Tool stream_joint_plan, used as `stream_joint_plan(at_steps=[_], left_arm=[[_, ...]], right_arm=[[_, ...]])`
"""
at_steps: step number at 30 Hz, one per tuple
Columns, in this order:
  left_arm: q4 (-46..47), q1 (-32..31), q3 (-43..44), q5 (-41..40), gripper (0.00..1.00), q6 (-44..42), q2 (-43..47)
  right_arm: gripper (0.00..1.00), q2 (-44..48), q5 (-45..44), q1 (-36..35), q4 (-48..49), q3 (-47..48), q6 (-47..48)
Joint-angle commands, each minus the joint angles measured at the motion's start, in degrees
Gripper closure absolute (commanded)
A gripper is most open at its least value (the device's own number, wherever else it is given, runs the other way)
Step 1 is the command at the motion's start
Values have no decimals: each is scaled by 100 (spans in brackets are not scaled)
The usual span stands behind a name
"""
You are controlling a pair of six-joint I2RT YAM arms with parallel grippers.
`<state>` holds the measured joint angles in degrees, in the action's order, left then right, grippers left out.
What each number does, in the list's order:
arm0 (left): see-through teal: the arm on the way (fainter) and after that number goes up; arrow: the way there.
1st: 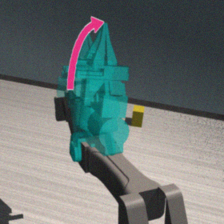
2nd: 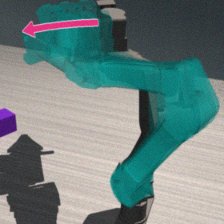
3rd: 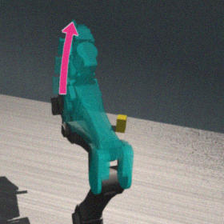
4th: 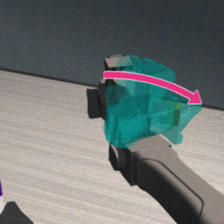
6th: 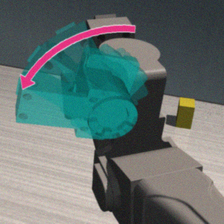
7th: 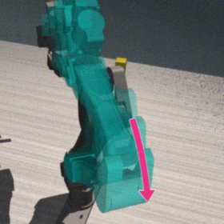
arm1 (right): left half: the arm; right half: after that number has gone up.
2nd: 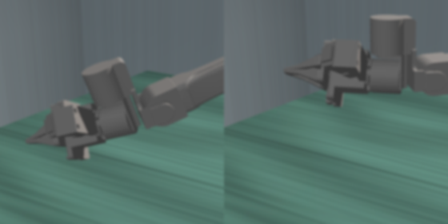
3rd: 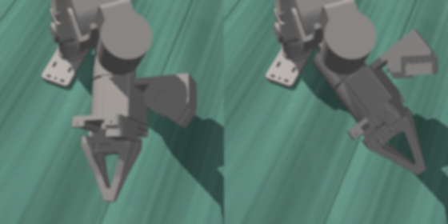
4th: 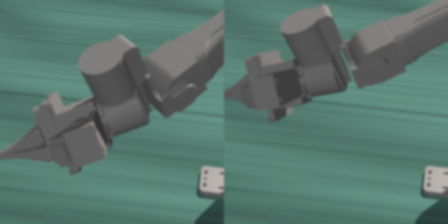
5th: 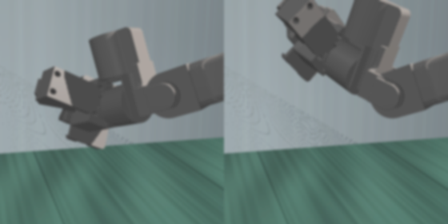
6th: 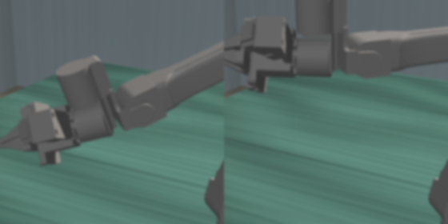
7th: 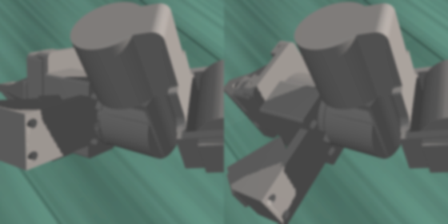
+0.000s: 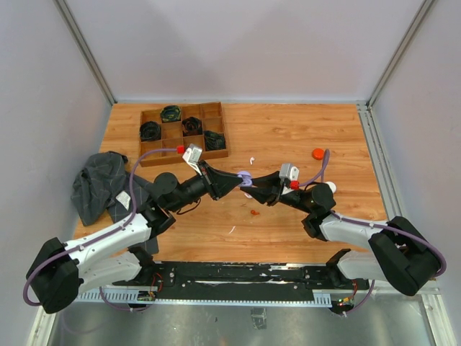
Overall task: Insert the wireless bluetooth earbuds into the charging case
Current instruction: Place the earbud in the charging case.
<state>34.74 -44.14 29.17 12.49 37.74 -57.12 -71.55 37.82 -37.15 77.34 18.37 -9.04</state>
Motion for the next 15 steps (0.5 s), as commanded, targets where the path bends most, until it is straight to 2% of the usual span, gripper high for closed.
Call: stream_joint_plan(at_steps=[1,4,8,15], left_arm=[[178,-94,-77,-92,89,1,-53],[174,-112,-116,-106,88,28,-62],[165,-112,-201,-177,80,35,-17],[133,-112,-280,-331,72,50,79]], right_arm=[[98,44,42,-99,448,71,-36],[98,51,28,-97,476,54,-34],[98,79,6,-97,479,27,-24],[98,100,-10,-98,488,-16,-2]])
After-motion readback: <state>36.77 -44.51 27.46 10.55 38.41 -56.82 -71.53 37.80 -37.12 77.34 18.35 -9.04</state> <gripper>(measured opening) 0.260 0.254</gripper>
